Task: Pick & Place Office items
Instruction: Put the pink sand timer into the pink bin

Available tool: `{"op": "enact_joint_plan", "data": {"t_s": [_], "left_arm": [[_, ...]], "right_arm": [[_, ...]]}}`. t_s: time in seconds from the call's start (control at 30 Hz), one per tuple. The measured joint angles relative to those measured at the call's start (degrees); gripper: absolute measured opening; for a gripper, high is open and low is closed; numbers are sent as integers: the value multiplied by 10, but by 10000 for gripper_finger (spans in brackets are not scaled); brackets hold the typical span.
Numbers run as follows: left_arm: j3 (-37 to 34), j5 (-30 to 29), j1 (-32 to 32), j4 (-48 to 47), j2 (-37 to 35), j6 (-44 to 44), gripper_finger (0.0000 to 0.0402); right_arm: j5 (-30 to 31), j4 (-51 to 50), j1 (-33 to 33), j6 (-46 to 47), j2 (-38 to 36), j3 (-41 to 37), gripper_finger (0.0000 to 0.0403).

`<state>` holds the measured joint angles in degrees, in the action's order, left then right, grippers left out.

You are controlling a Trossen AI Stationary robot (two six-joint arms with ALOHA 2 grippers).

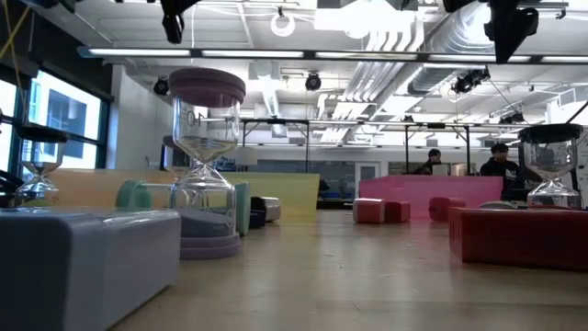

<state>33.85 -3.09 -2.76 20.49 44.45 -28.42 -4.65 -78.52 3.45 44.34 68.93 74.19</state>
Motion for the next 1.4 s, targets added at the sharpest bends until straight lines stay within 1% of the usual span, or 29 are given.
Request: {"op": "enact_joint_plan", "data": {"t_s": [0.1, 0.2, 0.37, 0.47, 0.63, 0.7, 0.77, 0.9, 1.1, 1.23, 1.4], "left_arm": [[0, 0, 7, 0, 8, -1, 131], [0, 0, 12, 0, 11, -1, 131], [0, 1, 27, 2, 11, -11, 131], [0, 2, 32, 2, 11, -26, 131], [0, 2, 35, 2, 11, -30, 131], [0, 9, 35, 3, 10, -33, 131], [0, 33, 34, 3, 10, -33, 131], [0, 78, 34, 3, 10, -33, 131], [0, 131, 34, 3, 10, -33, 131], [0, 141, 34, 3, 10, -33, 131], [0, 141, 34, 3, 10, -33, 130]], "right_arm": [[38, -9, 23, 41, 13, 0, 297], [57, -5, 47, 84, 20, 0, 299], [45, -6, 80, 117, 29, 0, 299], [47, -9, 91, 155, 37, -1, 303], [41, -18, 104, 216, 57, -2, 322], [44, -27, 111, 220, 71, -2, 329], [40, -26, 112, 231, 84, -2, 335], [12, -23, 112, 225, 102, -2, 338], [-8, -18, 112, 223, 132, -2, 341], [-14, -16, 112, 238, 149, -2, 352], [-30, 9, 112, 249, 149, -2, 357]]}}
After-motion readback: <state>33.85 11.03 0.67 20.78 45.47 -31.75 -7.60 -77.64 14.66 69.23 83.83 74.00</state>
